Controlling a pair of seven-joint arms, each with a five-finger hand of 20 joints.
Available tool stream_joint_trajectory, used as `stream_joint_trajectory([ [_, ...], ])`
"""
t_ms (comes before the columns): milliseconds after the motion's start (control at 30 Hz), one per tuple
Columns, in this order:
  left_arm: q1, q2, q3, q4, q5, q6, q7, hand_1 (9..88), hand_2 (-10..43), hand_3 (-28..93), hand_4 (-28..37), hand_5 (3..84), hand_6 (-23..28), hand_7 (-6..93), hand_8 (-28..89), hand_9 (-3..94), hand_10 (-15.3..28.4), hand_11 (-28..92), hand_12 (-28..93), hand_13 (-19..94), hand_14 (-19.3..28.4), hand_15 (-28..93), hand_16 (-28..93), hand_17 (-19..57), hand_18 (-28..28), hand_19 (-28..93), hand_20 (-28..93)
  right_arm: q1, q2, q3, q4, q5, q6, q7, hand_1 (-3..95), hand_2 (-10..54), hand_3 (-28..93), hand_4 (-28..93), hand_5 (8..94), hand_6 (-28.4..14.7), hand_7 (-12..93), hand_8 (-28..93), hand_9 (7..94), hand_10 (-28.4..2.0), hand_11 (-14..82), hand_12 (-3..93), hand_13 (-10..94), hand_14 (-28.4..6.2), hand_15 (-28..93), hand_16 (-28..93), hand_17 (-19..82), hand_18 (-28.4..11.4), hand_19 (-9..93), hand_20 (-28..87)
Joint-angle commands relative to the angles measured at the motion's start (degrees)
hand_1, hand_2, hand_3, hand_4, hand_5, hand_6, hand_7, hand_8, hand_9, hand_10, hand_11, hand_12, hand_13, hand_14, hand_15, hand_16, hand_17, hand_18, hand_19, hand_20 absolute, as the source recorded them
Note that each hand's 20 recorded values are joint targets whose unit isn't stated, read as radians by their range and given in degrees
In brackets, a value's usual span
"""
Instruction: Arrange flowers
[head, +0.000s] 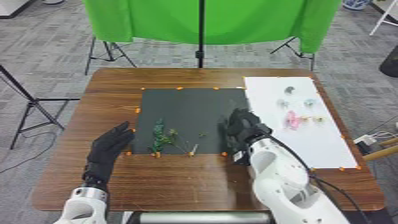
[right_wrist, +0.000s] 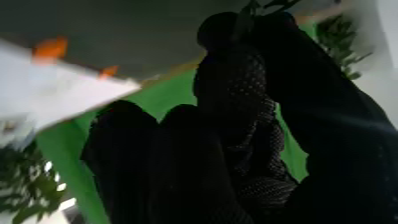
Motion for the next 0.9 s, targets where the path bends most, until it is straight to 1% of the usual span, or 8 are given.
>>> stream_joint_trajectory([
  [33, 0.4, 0.06, -0.09, 0.12, 0.23, -0.75, -1.13, 24.1, -0.5, 65, -24.0, 46.1, 3.9, 7.8, -6, 44.3, 12.3, 15, 15, 35, 14.7, 10, 4, 7.1, 12.3, 8, 22, -0.9, -2.6, -0.3, 3.0, -1.7, 0.9, 0.8, 54.1, -9.5, 58, 8, 79.1, -3.1, 40, 23, 87.0, -10.3, 58.6, 27.6, 94, -1.2, 73, 33, 75, -10.2, 93, 72],
  [200, 0.5, -0.06, -0.17, 0.27, 0.26, -1.57, -1.0, 23.9, -0.9, 65, -23.7, 46.0, 4.0, 7.6, -6, 44.3, 12.3, 15, 15, 35, 14.7, 10, 4, 7.0, 12.4, 8, 22, -1.5, -4.0, 1.1, 3.6, -2.3, 2.1, 0.6, 54.8, -9.5, 56, 7, 78.7, -2.6, 40, 22, 87.0, -9.9, 58.1, 27.7, 94, -1.2, 72, 33, 75, -9.9, 93, 72],
  [333, 0.2, -0.11, -0.33, 0.49, 0.26, -2.55, -0.69, 23.5, -1.2, 65, -23.6, 45.8, 3.9, 7.5, -6, 44.1, 12.2, 15, 15, 35, 14.8, 10, 4, 6.9, 12.5, 8, 22, -1.5, -4.0, 1.9, 3.5, -2.4, 2.1, 0.1, 56.3, -9.5, 44, 5, 78.4, -2.6, 41, 21, 87.1, -9.8, 57.5, 27.7, 94, -1.5, 72, 34, 75, -9.9, 93, 71],
  [400, 0.2, -0.11, -0.48, 0.58, 0.43, -2.96, -0.66, 23.3, -1.4, 66, -23.5, 45.6, 3.9, 7.3, -6, 43.9, 12.2, 14, 15, 35, 14.8, 10, 4, 6.8, 12.5, 8, 22, -1.5, -3.9, 2.1, 3.4, -3.0, 2.1, -0.2, 74.7, -9.5, -12, 39, 78.3, -2.7, 41, 22, 86.9, -10.0, 57.3, 28.1, 94, -1.7, 72, 33, 75, -10.0, 93, 71],
  [433, 0.2, -0.15, -0.51, 0.54, 0.47, -2.94, -0.67, 23.2, -1.7, 66, -23.4, 45.5, 3.9, 7.2, -6, 43.8, 12.2, 14, 15, 35, 14.9, 10, 4, 6.8, 12.5, 8, 22, -1.6, -3.8, 2.0, 3.4, -3.0, 2.2, -0.3, 78.6, -9.5, -24, 47, 78.3, -2.8, 41, 21, 86.9, -10.1, 57.3, 28.0, 94, -1.7, 72, 33, 75, -10.0, 93, 71],
  [467, 0.2, -0.17, -0.47, 0.56, 0.44, -2.91, -0.69, 23.1, -1.8, 66, -23.4, 45.5, 3.9, 7.2, -6, 43.7, 12.2, 14, 15, 35, 14.9, 10, 4, 6.8, 12.5, 8, 22, -1.7, -3.8, 2.1, 3.3, -3.0, 2.1, -0.3, 78.0, -9.5, -27, 49, 78.3, -2.9, 41, 21, 86.8, -10.1, 57.4, 27.8, 94, -1.7, 72, 33, 75, -10.0, 93, 71],
  [667, 0.2, -0.43, -0.57, 0.53, 0.56, -3.42, -0.86, 22.8, -2.1, 66, -23.3, 45.1, 3.8, 7.0, -6, 43.5, 12.1, 14, 15, 35, 14.8, 10, 4, 6.6, 12.5, 7, 21, -2.1, -3.6, 2.1, 3.0, -3.4, 1.7, -1.2, 74.0, -9.5, -28, 51, 78.4, -3.2, 40, 19, 86.6, -10.7, 57.5, 27.4, 93, -1.9, 71, 33, 74, -10.2, 93, 71],
  [900, 0.3, -0.54, -0.65, 0.44, 0.53, -3.23, -1.03, 22.8, -2.1, 65, -23.3, 45.0, 3.8, 6.9, -6, 43.3, 12.1, 13, 15, 34, 14.8, 10, 4, 6.5, 12.5, 7, 21, -1.8, -1.6, 2.8, 1.2, -3.4, 1.3, -2.4, 68.7, -9.5, -19, 48, 78.1, -3.2, 41, 16, 86.4, -10.8, 57.8, 26.8, 93, -2.0, 71, 34, 74, -10.2, 93, 71],
])
